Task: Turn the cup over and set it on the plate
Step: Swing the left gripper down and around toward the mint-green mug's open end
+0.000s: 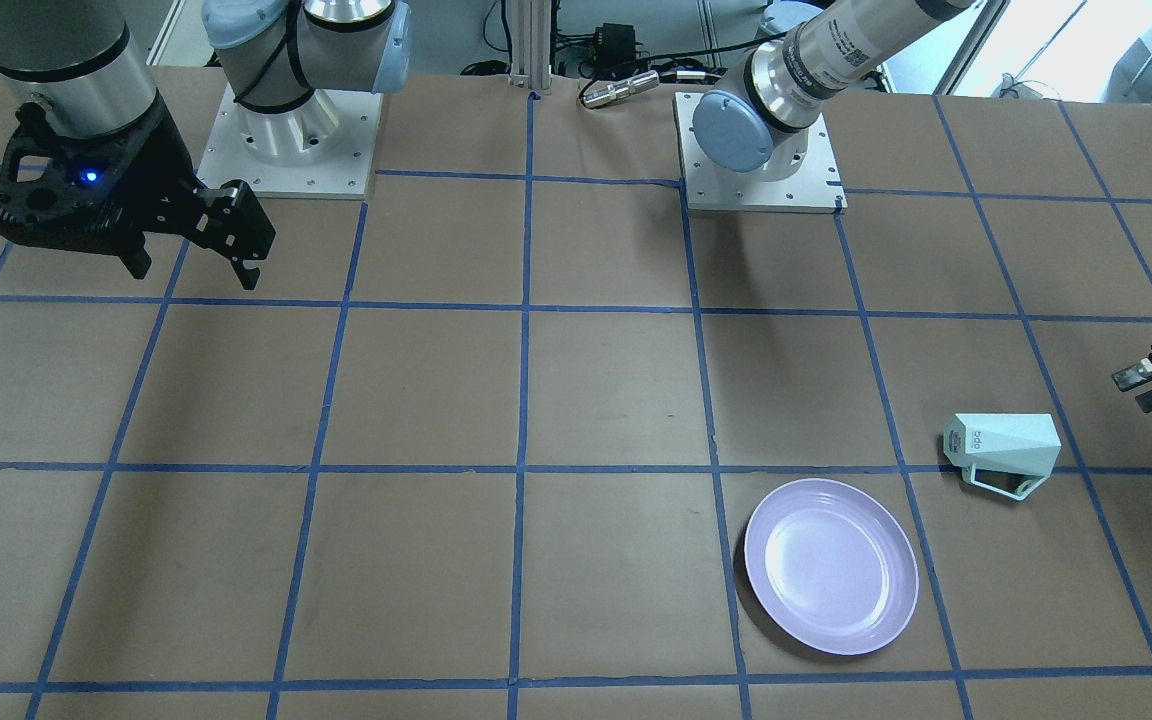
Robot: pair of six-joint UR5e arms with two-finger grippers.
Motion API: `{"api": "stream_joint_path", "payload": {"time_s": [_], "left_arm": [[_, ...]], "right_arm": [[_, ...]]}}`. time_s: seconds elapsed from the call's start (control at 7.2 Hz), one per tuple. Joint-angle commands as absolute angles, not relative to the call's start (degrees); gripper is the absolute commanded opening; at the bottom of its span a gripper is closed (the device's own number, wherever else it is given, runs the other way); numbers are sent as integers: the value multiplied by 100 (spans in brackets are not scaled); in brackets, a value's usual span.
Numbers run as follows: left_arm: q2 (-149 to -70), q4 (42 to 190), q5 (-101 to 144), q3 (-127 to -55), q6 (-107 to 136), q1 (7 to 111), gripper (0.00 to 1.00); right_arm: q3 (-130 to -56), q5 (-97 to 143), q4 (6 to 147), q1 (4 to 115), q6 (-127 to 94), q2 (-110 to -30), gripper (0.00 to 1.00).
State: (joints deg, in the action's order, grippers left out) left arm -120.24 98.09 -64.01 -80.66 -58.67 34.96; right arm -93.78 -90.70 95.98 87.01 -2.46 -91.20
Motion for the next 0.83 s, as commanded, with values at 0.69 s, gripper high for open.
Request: {"api": "stream_joint_path", "payload": {"time_s": [0.69], "left_arm": [[-12690,10089,-6179,-7981,-6414,3411,100]], "right_arm": [[-9378,-9070,9598,8701,-246,-9123,100]]}}
